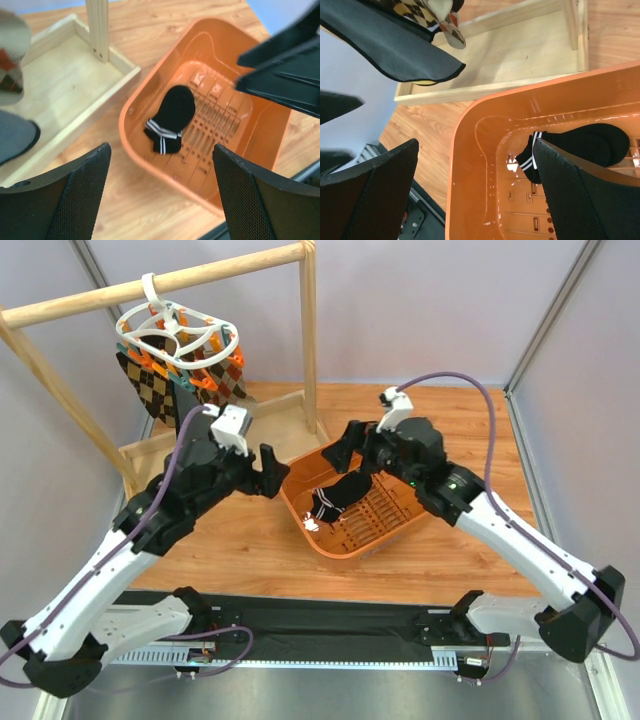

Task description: Remove the socks clipped to the hanger

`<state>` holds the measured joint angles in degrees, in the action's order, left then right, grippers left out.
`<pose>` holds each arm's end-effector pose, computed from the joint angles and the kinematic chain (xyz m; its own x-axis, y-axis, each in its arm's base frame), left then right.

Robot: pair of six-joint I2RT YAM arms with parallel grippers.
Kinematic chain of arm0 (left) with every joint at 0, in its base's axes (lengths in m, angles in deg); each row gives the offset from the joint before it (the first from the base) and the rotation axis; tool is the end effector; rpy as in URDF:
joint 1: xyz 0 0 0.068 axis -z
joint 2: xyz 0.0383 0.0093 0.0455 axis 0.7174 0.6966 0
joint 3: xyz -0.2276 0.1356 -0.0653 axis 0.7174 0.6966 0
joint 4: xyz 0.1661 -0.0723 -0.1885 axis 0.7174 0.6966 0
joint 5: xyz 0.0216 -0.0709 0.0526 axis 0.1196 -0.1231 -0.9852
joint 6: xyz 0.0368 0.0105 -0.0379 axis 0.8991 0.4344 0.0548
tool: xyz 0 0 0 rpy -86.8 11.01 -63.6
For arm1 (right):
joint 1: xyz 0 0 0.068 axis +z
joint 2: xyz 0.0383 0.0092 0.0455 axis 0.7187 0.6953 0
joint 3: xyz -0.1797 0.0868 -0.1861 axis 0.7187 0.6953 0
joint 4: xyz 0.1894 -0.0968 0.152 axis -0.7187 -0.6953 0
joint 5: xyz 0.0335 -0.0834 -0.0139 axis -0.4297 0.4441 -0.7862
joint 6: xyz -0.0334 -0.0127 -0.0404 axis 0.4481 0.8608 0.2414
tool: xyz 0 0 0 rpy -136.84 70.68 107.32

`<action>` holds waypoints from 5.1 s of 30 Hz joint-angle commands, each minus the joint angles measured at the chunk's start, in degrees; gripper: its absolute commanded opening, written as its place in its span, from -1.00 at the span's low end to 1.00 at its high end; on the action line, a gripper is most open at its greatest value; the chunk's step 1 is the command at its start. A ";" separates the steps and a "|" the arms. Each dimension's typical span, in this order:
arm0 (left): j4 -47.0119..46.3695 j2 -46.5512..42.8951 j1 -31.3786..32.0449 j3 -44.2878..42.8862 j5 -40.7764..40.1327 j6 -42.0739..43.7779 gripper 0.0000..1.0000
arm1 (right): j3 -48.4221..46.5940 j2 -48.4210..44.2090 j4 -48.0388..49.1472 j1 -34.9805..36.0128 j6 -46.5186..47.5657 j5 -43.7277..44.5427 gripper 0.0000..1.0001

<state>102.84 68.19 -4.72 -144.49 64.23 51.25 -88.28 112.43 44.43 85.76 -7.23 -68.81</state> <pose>0.1475 -0.1228 0.4137 -0.3822 -0.0810 -0.9205 0.4662 0.8432 -0.2677 0.2064 0.1735 0.3804 -0.5328 0.1992 -0.8224 -0.4596 0.7480 0.4789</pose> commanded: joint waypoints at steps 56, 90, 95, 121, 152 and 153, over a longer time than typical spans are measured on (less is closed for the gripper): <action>-7.19 22.06 -24.78 -38.82 25.14 0.86 -0.02 | 8.05 -34.30 -24.71 22.33 1.50 16.57 0.89; 26.31 24.35 -27.76 -52.62 -1.76 0.95 -1.00 | -6.99 4.74 1.22 27.60 10.29 21.93 0.89; 10.51 25.58 -27.76 -47.53 12.29 -0.28 -1.00 | -1.45 -1.78 2.97 27.51 10.38 22.28 0.90; 24.62 16.80 -27.76 -44.09 12.79 5.42 0.10 | 0.84 -0.73 4.03 27.60 9.94 18.42 0.93; 8.90 16.27 -51.68 -35.48 36.32 -2.13 0.10 | 4.36 -8.11 3.42 27.69 8.36 16.66 0.92; 8.38 16.36 -51.06 -35.22 36.32 -2.22 0.10 | 4.62 -8.29 3.41 27.69 8.27 16.92 0.92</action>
<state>114.94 83.73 -57.55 -177.37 98.38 50.01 -84.26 106.16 46.05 113.37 1.40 -52.77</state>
